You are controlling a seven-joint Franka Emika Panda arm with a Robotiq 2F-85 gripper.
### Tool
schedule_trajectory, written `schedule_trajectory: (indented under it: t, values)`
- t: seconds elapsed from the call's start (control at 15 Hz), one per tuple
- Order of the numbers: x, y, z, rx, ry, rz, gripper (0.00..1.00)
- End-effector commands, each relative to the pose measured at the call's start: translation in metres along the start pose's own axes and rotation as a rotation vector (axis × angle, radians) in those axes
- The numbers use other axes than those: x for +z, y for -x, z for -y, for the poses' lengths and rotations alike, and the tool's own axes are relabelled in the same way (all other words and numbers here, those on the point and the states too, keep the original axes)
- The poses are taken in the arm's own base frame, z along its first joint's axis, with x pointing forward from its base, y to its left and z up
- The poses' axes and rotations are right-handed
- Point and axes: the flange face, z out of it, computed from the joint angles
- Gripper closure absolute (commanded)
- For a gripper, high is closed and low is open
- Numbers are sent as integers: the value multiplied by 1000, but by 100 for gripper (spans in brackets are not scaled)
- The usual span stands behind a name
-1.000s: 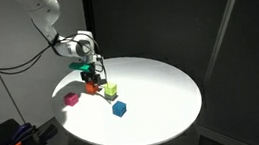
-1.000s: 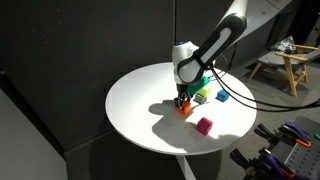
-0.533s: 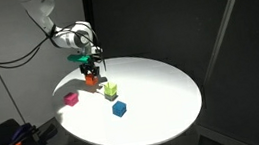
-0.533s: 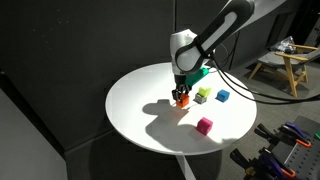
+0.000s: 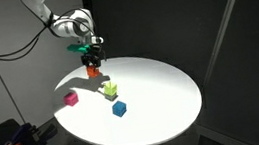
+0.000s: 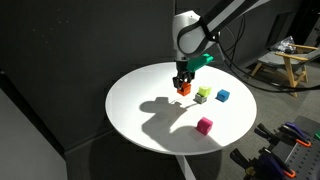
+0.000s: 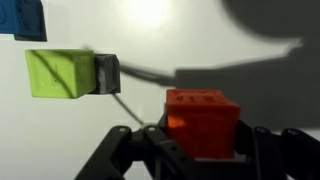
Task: Put the orange block on the yellow block
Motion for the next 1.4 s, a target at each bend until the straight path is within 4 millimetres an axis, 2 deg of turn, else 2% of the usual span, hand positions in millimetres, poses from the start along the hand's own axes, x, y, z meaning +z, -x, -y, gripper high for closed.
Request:
schedule_trajectory:
  t: [0.0,0.33,0.67,1.0,1.33]
  values:
    - [-28,7,-21,68,16,-4,77]
    - [-47,11,-55,147,19,3,77]
    - [-55,18,-87,214,14,22,77]
    - [-53,27,-111,247,9,34,77]
    - [-38,28,-129,265,8,47,77]
